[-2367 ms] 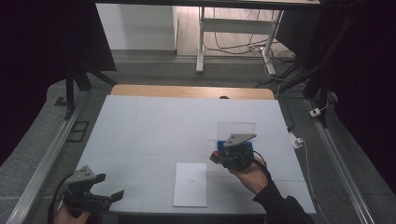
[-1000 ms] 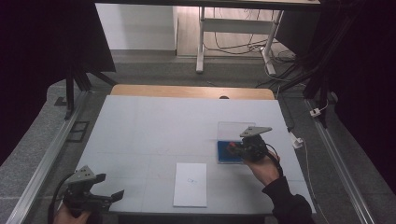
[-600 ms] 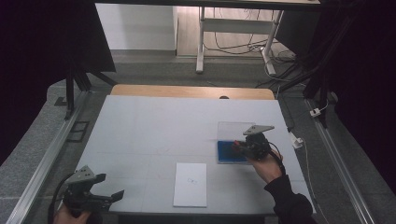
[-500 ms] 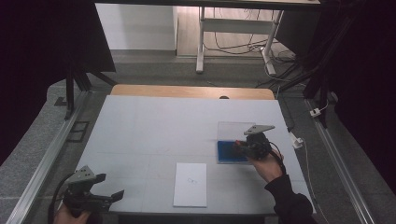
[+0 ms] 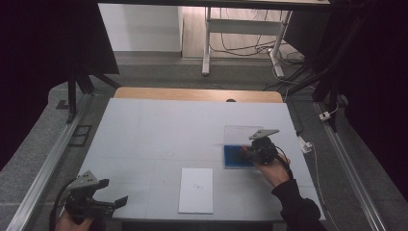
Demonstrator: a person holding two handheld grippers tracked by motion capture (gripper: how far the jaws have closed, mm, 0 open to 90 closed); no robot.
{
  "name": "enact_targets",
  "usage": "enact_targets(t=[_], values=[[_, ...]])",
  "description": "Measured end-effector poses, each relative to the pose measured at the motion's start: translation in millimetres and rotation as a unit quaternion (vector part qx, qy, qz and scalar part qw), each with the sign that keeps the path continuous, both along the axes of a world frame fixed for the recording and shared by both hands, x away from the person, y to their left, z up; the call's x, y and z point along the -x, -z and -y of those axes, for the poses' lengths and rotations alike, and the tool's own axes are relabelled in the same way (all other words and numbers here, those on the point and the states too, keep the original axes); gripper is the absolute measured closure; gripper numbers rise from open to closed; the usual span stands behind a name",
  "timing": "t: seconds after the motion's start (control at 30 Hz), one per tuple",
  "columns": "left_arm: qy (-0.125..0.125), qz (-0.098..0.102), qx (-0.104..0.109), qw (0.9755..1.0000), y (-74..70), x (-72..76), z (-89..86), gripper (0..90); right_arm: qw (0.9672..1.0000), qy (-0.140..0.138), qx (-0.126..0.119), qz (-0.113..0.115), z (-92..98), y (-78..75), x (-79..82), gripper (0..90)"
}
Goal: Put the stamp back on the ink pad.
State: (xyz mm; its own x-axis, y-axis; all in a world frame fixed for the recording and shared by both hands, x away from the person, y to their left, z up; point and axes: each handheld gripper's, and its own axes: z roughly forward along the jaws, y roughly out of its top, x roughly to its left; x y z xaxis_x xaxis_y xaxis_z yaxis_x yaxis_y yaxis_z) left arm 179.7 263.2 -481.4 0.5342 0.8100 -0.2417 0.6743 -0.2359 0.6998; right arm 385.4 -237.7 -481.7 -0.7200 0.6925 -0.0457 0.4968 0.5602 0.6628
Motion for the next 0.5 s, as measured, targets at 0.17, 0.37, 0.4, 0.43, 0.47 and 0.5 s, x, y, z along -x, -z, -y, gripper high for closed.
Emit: enact_targets(t=[0.17,0.37,0.4,0.43,0.47,0.5], values=[[0.0,0.0,0.0,1.0,0.0,0.0,0.1,3.1,0.9999,0.001,0.007,-0.008,-0.3,4.0,-2.1,78.9],[0.0,0.0,-0.001,1.0,0.0,0.0,0.2,3.1,0.9999,0.004,0.005,-0.015,-1.3,6.0,-2.9,78.9],[0.0,0.0,-0.001,1.0,0.0,0.0,0.1,3.2,0.9999,0.004,0.005,-0.015,-1.2,6.0,-3.0,78.9],[0.0,0.0,-0.001,1.0,0.0,0.0,0.1,3.2,0.9999,0.005,0.005,-0.016,-1.0,6.0,-3.2,78.9],[0.0,0.0,-0.001,1.0,0.0,0.0,0.1,3.1,0.9998,0.005,0.005,-0.016,-0.9,6.1,-3.3,78.8],[0.0,0.0,-0.001,1.0,0.0,0.0,0.2,3.1,0.9998,0.005,0.005,-0.016,-0.9,6.0,-3.4,78.7]])
